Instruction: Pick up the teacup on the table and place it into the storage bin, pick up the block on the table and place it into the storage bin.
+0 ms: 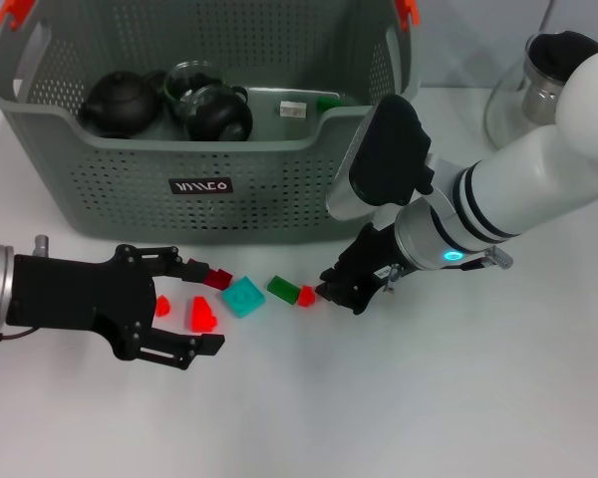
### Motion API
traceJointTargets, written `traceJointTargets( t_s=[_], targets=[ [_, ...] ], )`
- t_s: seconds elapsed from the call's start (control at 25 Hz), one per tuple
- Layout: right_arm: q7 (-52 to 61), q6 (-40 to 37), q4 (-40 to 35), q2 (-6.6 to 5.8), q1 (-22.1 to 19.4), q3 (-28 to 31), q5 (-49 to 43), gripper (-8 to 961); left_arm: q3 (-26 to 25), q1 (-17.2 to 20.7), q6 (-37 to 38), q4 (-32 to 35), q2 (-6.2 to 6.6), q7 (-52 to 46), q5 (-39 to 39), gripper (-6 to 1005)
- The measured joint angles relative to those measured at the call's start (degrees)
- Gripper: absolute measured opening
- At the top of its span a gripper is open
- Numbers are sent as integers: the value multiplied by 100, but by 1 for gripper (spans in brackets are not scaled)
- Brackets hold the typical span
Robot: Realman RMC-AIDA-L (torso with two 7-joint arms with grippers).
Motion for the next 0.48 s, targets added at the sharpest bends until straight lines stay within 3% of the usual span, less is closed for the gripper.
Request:
traceJointTargets(
  t_s=[0.28,0.48],
  targets=[
    [3,-8,-49,-19,-62,59,0,111,0,8,0,0,0,-8,0,903],
    [5,-106,-411,-53,-303,212,-5,111,-1,3,3,0,0,-15,0,903]
  ],
)
